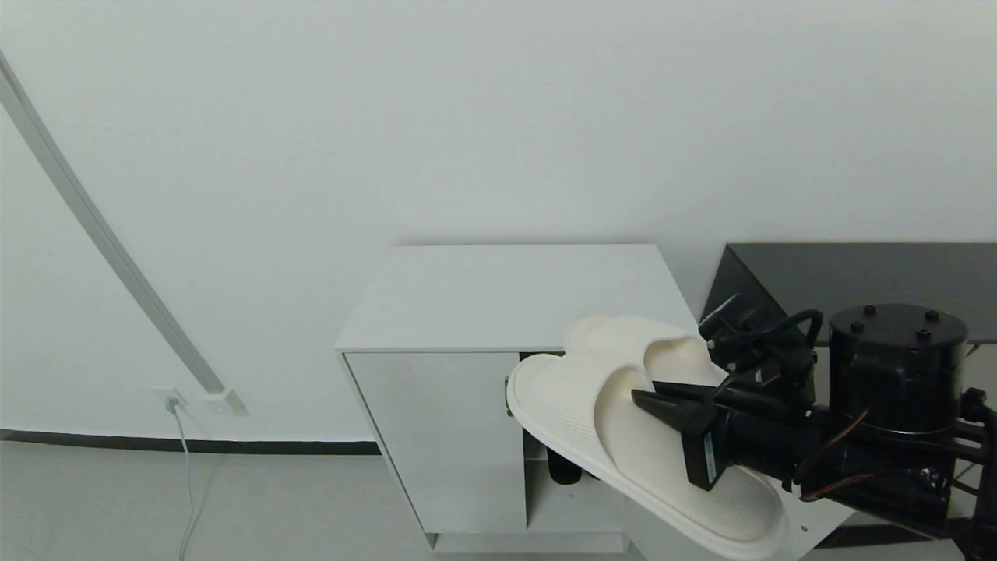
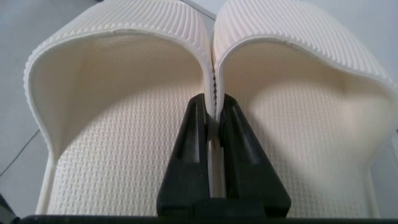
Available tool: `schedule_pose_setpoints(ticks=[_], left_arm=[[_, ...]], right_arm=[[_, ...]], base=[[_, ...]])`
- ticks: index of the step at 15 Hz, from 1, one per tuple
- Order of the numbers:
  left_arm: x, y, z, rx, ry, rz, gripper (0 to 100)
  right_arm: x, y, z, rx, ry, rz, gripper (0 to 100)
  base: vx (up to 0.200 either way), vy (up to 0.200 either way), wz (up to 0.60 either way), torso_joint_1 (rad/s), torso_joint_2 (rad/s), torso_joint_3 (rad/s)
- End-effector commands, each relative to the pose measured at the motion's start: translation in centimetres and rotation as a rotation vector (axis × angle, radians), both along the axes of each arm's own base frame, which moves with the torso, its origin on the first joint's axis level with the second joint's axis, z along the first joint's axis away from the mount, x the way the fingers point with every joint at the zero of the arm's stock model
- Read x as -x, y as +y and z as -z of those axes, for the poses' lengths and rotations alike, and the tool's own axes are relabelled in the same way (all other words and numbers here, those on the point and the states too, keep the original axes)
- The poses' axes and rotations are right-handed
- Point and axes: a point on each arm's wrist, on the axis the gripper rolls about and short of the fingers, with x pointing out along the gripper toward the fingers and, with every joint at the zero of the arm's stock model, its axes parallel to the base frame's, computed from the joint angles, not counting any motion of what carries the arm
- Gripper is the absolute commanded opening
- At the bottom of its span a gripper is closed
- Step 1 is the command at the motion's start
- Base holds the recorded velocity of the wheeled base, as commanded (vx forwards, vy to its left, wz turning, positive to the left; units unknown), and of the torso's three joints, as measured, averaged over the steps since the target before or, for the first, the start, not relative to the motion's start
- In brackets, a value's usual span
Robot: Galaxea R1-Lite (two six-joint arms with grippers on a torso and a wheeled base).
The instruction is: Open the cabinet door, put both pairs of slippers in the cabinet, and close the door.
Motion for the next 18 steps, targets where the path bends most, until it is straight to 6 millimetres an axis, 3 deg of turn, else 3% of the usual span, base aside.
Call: schedule_pose_setpoints(ticks=[1, 18], left_arm=[[-0.01, 0.00, 0.00, 0.000, 0.001, 0.000, 0], [-0.01, 0.00, 0.00, 0.002, 0.001, 0.000, 0]], right_arm=[[-0.07, 0.08, 0.17, 0.005, 0.004, 0.001, 0], [0.23, 0.26, 0.27, 0.003, 0.005, -0.019, 0]], base=[[0.000, 0.000, 0.00, 0.000, 0.00, 0.000], [0.000, 0.000, -0.04, -0.007, 0.02, 0.008]])
